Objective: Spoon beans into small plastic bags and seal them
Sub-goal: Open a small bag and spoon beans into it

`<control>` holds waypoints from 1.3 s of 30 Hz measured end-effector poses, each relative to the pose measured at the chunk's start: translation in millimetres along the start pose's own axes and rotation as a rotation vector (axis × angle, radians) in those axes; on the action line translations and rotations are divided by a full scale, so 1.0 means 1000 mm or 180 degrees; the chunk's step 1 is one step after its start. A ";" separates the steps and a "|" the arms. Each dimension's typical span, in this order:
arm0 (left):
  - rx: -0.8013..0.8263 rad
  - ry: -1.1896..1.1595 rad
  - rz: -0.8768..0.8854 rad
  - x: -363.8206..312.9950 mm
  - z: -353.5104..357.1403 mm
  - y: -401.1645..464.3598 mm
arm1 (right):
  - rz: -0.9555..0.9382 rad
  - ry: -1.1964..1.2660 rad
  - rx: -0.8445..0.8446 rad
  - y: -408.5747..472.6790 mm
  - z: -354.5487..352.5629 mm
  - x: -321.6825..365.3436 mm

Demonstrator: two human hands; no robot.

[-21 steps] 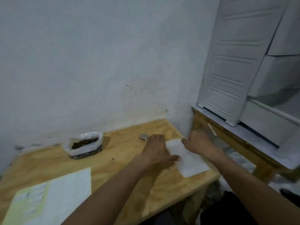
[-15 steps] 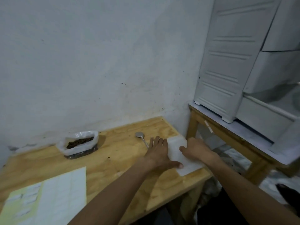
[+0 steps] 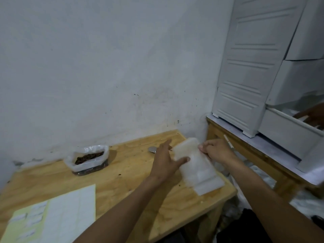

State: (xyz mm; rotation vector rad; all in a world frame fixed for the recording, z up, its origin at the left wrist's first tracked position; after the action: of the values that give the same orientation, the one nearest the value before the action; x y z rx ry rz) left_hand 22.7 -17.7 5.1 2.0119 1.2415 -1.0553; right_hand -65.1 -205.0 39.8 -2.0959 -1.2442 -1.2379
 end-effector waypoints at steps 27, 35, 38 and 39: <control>-0.1942 0.0923 0.0829 0.035 -0.264 -0.046 | -0.0748 0.1708 0.1105 0.001 0.186 0.238; -0.0860 -0.0710 -0.0205 0.026 -0.263 -0.049 | -0.0931 0.1762 0.1413 -0.009 0.211 0.232; -0.0653 -0.1102 -0.0349 0.030 -0.266 -0.048 | -0.0992 0.1831 0.1551 -0.010 0.214 0.230; -0.0630 -0.1164 -0.0374 0.032 -0.268 -0.047 | -0.1037 0.1810 0.1616 -0.011 0.214 0.230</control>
State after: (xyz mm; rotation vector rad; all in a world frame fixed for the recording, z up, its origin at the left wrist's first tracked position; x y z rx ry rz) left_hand 78.4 223.3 121.8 1.5310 1.2218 -1.2375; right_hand 77.7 62.4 120.9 -1.1115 -1.4521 -1.3399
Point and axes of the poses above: each hand's wrist, its own y-axis towards the middle knuckle, its own z-axis out of the palm, x = y × z, the point moved 4 cm from there along y, towards the middle knuckle, and after that the axes turned 11 degrees about -z, right-handed, at the moved point
